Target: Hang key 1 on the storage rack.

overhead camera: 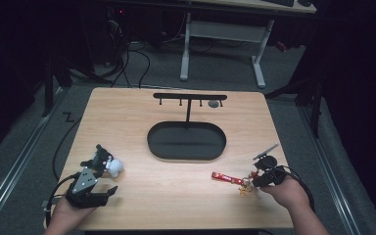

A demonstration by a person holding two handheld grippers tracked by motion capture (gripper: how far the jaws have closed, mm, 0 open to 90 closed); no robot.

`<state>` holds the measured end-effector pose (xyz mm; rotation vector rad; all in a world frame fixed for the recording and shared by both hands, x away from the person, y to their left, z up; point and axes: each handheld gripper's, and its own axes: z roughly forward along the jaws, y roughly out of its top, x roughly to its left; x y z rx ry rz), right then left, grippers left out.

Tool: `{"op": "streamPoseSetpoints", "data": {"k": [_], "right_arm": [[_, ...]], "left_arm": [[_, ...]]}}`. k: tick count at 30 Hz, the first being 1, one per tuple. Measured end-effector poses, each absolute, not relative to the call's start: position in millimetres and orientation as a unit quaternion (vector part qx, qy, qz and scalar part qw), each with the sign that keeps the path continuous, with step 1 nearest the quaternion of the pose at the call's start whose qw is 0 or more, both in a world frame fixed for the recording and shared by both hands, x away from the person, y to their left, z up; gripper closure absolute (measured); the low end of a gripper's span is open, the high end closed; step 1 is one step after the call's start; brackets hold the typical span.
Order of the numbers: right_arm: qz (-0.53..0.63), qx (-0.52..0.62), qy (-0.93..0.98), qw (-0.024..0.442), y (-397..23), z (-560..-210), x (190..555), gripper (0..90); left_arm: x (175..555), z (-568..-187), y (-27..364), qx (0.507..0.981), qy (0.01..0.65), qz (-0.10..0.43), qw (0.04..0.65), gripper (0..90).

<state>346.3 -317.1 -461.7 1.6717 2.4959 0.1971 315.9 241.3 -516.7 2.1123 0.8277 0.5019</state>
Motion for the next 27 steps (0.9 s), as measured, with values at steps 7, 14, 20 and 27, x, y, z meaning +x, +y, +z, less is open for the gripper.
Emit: {"op": "streamPoseSetpoints", "data": {"k": [7, 14, 20, 27], "right_arm": [[0.071, 0.554, 0.827, 0.067, -306, -437, 343, 66.7], [0.084, 0.547, 0.830, 0.069, -293, -414, 341, 66.9], [0.094, 0.544, 0.830, 0.075, -284, -395, 340, 66.9], [0.112, 0.542, 0.828, 0.093, -274, -374, 343, 67.0]], "left_arm": [[316, -516, 241, 0.834, 0.325, 0.198, 0.399, 24.7], [316, -516, 240, 0.834, 0.323, 0.199, 0.400, 24.7], [315, -515, 240, 0.833, 0.323, 0.202, 0.401, 24.6], [315, -515, 240, 0.831, 0.325, 0.201, 0.405, 24.5]]}}
